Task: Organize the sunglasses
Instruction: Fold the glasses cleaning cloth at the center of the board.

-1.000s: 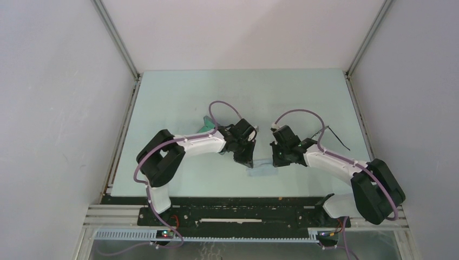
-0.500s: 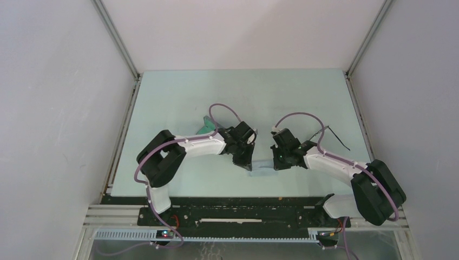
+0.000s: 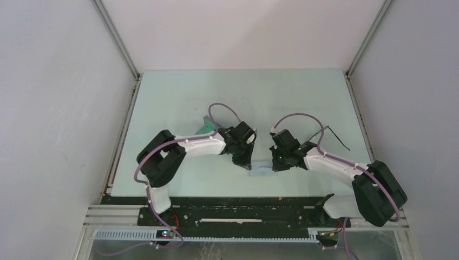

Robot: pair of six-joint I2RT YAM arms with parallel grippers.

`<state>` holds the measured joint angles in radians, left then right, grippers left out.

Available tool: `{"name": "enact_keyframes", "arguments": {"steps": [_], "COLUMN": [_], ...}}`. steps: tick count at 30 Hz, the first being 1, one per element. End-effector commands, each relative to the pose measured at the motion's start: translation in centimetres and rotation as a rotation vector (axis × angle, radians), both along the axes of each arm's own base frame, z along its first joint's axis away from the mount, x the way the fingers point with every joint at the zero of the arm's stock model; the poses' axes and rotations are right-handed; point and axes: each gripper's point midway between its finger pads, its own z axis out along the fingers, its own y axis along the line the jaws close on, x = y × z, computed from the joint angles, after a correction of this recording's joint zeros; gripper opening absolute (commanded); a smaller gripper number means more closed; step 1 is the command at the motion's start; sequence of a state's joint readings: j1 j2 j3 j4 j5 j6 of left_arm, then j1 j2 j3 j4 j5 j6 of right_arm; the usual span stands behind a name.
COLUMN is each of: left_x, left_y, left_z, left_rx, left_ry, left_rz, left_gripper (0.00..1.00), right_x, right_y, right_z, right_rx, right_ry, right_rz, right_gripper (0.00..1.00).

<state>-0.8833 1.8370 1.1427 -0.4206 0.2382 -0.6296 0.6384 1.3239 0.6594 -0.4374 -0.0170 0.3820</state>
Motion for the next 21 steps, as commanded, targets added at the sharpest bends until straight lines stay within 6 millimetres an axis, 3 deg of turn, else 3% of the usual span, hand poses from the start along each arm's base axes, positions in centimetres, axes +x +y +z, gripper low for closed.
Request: {"name": "enact_keyframes", "arguments": {"steps": [1, 16, 19, 21], "left_x": [0.2, 0.2, 0.2, 0.2], "left_y": [0.2, 0.3, 0.3, 0.4], "left_z": [0.1, 0.1, 0.1, 0.3], "left_rx": [0.009, 0.014, 0.013, 0.017], "left_ry": [-0.02, -0.024, -0.025, -0.035], "left_rz": [0.017, 0.019, 0.011, 0.012], "left_gripper": [0.0, 0.0, 0.02, 0.11], "right_x": [-0.3, -0.3, 0.2, 0.7], "right_y": [0.5, 0.2, -0.2, -0.4], "right_z": [0.8, 1.3, 1.5, 1.9], "right_rx": [0.028, 0.032, 0.026, 0.043], "right_ry": [-0.019, -0.038, -0.055, -0.069], "right_rz": [0.011, -0.022, -0.065, -0.093], "right_gripper": [0.0, 0.0, 0.15, 0.21]}}
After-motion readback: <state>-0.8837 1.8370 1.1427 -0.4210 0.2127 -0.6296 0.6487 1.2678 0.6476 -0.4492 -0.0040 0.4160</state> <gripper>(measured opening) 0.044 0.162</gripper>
